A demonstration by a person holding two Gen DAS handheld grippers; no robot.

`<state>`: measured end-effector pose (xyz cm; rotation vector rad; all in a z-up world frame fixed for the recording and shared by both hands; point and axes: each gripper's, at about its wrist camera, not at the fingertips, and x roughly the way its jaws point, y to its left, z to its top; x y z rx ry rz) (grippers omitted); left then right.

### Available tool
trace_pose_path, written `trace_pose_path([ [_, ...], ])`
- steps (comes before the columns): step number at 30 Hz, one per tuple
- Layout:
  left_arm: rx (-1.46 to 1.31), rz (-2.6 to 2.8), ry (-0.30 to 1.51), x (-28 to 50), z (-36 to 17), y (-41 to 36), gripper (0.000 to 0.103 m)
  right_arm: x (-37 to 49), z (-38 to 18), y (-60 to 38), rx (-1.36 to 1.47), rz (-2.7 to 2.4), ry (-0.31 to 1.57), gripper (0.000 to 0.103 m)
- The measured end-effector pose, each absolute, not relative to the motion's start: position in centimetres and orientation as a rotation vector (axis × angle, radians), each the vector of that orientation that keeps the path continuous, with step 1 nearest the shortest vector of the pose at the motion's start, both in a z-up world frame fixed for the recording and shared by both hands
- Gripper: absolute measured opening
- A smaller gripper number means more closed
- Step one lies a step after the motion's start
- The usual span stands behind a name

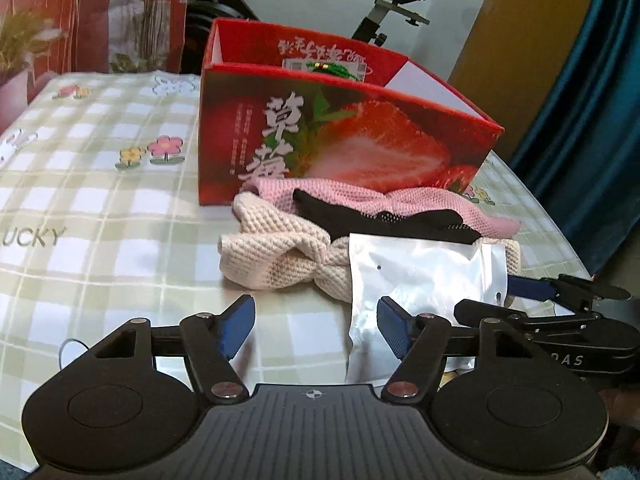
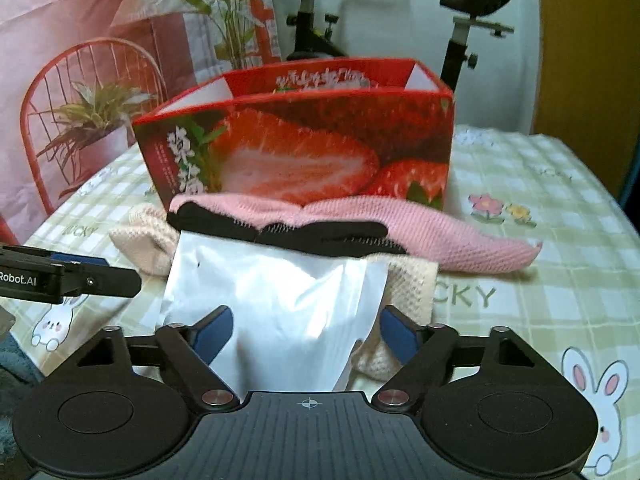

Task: Organize soft objects
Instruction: 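Close both grippers on the white foil packet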

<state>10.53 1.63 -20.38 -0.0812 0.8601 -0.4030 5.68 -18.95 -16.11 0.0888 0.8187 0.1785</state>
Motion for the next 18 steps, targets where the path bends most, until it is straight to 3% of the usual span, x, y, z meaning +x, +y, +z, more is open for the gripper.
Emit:
trace_pose_path([
  [18, -0.173, -0.392, 0.93, 11.8, -20.8, 2.7, 0.067, 8.1, -17.6, -17.5, 0.133, 0.234, 0.916, 0.07],
])
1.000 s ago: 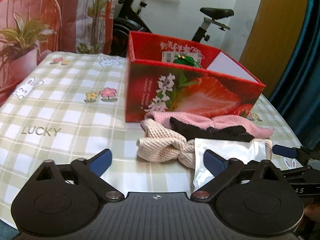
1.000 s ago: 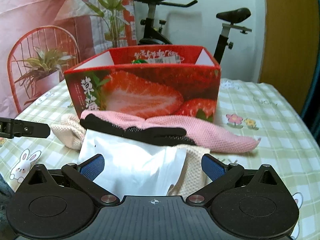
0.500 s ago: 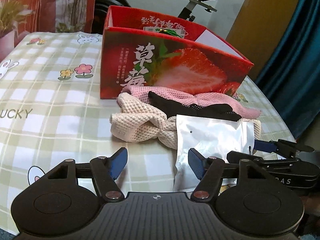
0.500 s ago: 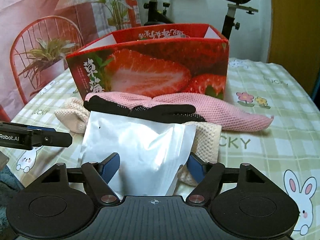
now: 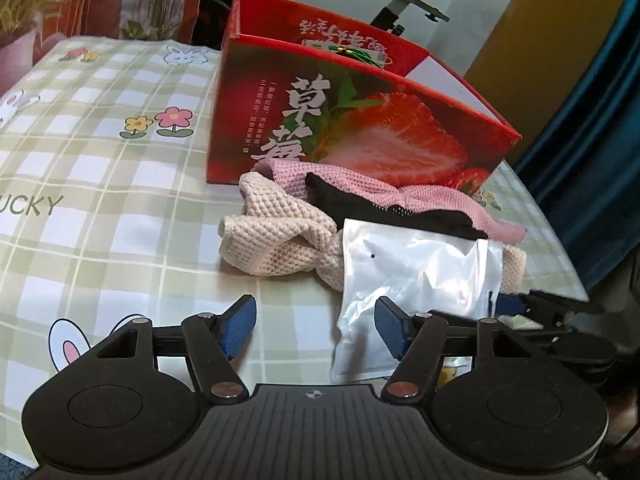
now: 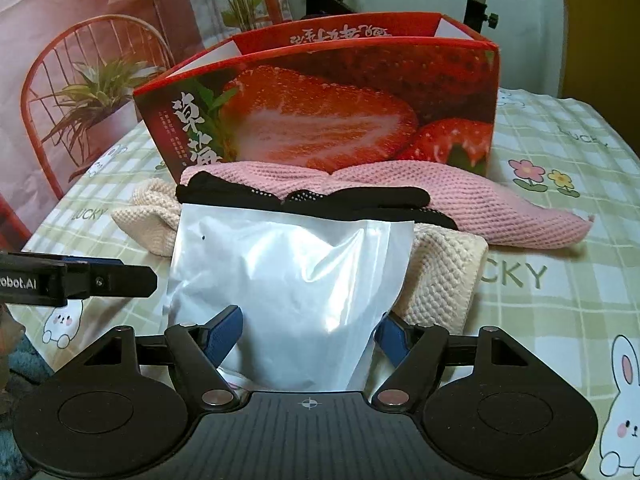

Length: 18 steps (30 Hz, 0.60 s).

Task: Organize soft objects
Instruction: 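Close both grippers on the white foil packet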

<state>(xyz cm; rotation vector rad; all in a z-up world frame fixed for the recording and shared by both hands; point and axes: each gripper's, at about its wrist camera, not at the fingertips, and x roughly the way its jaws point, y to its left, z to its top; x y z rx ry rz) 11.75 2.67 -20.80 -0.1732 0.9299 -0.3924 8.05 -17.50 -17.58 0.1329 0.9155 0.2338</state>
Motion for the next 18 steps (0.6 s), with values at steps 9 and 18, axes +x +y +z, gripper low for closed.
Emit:
trace_pose_path([
  [9, -0.113, -0.43, 0.966, 12.7, -21.4, 0.7, 0.066, 7.1, -17.7, -18.1, 0.131, 0.244, 0.907, 0.069],
  [18, -0.127, -0.483, 0.981, 12.5, -23.2, 0.4, 0.055, 6.6, -17.7, -18.8, 0.164, 0.258, 0.906, 0.055],
])
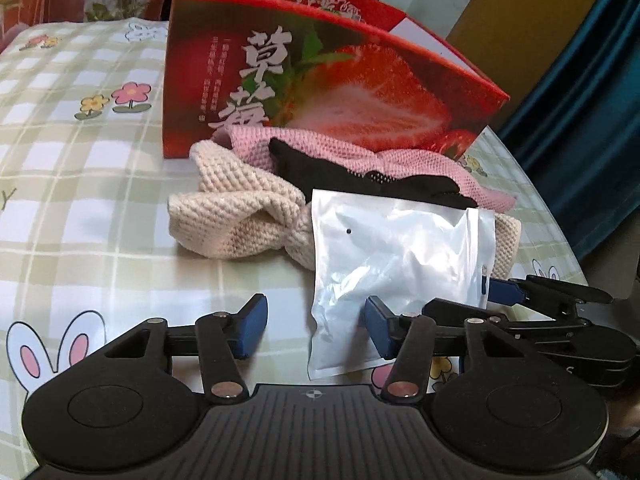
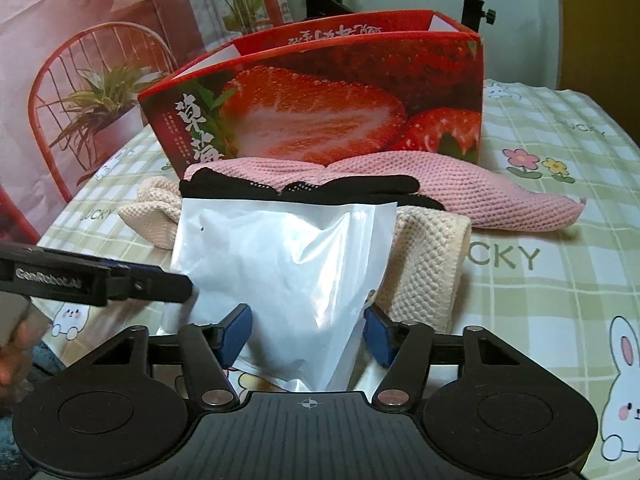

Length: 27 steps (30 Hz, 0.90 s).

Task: Organize soft objects
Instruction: 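Close both grippers on the white foil packet, then lift the foil packet and carry it over the red box with both grippers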

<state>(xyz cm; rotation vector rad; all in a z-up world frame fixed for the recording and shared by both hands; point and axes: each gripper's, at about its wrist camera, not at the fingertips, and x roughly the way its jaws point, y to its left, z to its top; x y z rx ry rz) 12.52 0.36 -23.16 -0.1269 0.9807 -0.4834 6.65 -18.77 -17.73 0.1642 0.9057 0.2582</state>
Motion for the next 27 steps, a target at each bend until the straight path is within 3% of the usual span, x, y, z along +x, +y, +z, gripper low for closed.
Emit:
trace_pose_path([
  [13, -0.057, -0.539, 0.942, 13.3, -23.3, -1.9, 0.055, 6.8, -18.0, -19.4, 0.217, 0.253, 0.876, 0.057],
  [15, -0.089, -0.554, 0.939, 13.2, -23.4, -1.9, 0.055, 6.8, -17.9, -19.1, 0.203, 0.261, 0.878, 0.053],
  [16, -0.113, -0.571, 0.944, 13.0, -23.5, -1.6, 0.052, 6.8, -17.8, -19.0, 0.204, 0.273, 0.878, 0.045],
  [21, -0.145, -0.566, 0.942, 12.2, -23.7, -0.9, 0.051, 6.6, -17.4, -18.6, 0.21, 0.321, 0.867, 0.037],
  [27, -0.171, -0.558, 0.943, 12.3, -23.8, -0.5, 0.051, 6.7, -17.5, -18.5, 0.217, 0.337, 0.875, 0.037],
])
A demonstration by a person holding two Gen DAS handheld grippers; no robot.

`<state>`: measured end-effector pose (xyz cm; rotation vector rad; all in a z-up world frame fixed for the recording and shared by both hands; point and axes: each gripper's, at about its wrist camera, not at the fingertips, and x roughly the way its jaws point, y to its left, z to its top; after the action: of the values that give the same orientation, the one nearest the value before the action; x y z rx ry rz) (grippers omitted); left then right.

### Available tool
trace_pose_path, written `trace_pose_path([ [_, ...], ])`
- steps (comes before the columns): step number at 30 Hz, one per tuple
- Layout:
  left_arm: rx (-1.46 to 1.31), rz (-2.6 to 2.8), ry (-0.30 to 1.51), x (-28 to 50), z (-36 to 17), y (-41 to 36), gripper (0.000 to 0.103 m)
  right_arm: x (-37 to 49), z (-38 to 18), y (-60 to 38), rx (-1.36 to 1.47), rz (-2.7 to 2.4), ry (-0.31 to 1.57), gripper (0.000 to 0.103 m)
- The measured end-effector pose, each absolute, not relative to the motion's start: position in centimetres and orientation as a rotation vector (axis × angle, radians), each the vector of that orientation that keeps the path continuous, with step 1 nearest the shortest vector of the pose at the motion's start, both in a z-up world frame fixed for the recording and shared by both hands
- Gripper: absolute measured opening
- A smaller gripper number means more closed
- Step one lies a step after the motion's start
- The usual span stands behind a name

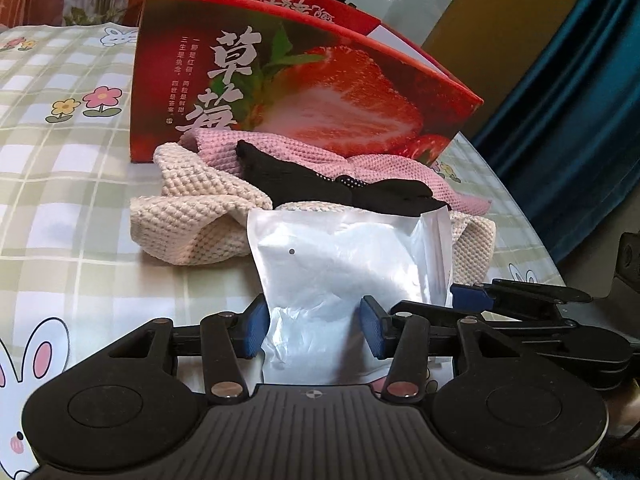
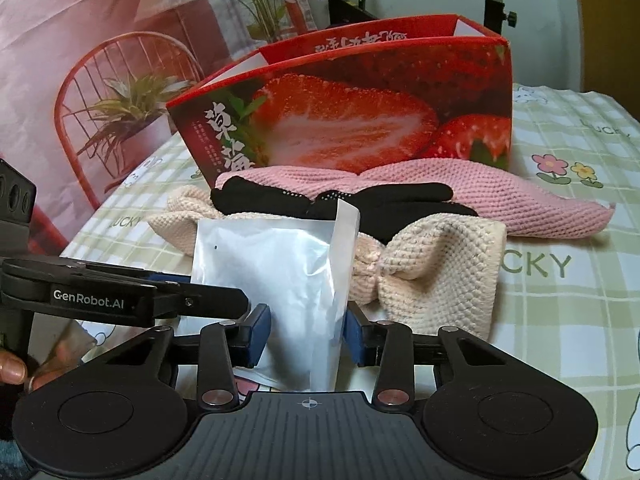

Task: Organize soft objects
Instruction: 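Lift the foil packet and carry it over the red box with both grippers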

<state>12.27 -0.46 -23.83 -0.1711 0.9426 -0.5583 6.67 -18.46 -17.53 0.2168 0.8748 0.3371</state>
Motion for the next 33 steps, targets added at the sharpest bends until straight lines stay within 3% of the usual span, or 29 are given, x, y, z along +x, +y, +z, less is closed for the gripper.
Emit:
trace_pose_path([
  [13, -0.164, -0.558, 0.858, 11.3, -21.2, 0.5, 0.048, 6.1, -15.7, -18.3, 0.208, 0.359, 0.794, 0.035],
  [33, -0.183, -0.606, 0.654, 15.0, -11.2, -0.1, 0.048, 11.9, -6.2, -19.5, 0.166, 0.385, 0.585, 0.036],
])
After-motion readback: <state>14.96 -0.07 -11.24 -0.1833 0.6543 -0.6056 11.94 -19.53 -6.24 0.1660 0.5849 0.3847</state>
